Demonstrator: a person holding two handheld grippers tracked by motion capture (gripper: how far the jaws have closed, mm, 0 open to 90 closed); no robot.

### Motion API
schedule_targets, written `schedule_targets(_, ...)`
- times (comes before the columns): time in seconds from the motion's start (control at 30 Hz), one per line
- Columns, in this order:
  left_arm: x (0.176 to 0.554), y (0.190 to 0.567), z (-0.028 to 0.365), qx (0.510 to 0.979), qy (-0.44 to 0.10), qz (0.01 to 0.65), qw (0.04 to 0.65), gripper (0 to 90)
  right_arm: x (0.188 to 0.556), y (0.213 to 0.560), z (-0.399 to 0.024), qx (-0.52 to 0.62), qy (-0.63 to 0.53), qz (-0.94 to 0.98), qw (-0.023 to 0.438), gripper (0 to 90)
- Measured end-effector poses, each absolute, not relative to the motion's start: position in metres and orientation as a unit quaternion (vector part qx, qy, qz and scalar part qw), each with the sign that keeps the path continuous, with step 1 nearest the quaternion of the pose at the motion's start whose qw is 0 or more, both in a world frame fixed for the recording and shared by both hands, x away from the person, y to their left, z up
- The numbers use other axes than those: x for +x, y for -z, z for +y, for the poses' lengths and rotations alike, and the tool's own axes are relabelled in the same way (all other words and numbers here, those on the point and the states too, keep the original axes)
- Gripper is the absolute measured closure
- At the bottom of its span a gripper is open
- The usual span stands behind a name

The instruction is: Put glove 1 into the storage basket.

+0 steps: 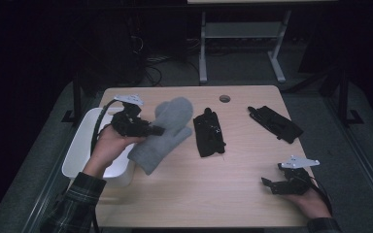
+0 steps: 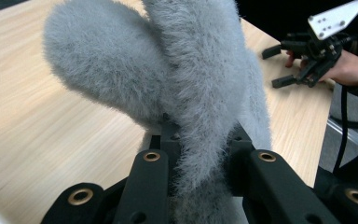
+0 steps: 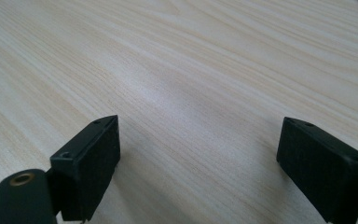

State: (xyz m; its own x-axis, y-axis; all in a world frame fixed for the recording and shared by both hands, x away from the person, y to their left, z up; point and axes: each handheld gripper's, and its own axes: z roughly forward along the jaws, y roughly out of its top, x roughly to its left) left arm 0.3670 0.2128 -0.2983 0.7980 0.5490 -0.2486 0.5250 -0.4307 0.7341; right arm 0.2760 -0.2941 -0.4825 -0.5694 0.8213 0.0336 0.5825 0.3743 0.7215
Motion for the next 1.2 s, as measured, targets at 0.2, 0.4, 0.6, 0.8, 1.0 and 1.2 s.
schedule_targets(0.2,0.366,0.294,0.249,0.832,-0.029,0.353,0.428,75.0,0.276,0.482,-0.294,0.432,-0.355,0.812,0.168,13.3)
schedule_targets(0.4,0.365,0.292,0.284,0.816,-0.040,0.382,0.432,75.0,0.276,0.483,-0.294,0.433,-0.354,0.811,0.169,13.3)
schedule_targets(0.6,0.367,0.302,0.314,0.808,-0.053,0.414,0.415,75.0,0.276,0.482,-0.294,0.433,-0.354,0.811,0.169,13.3)
schedule_targets(0.8,0.371,0.328,0.333,0.798,-0.039,0.443,0.406,75.0,0.276,0.482,-0.294,0.434,-0.354,0.811,0.169,13.3)
schedule_targets(1.0,0.377,0.354,0.346,0.790,-0.022,0.466,0.398,75.0,0.276,0.483,-0.294,0.435,-0.354,0.811,0.170,13.3)
schedule_targets(1.2,0.384,0.375,0.352,0.787,-0.013,0.487,0.379,74.9,0.276,0.483,-0.294,0.435,-0.354,0.810,0.170,13.3)
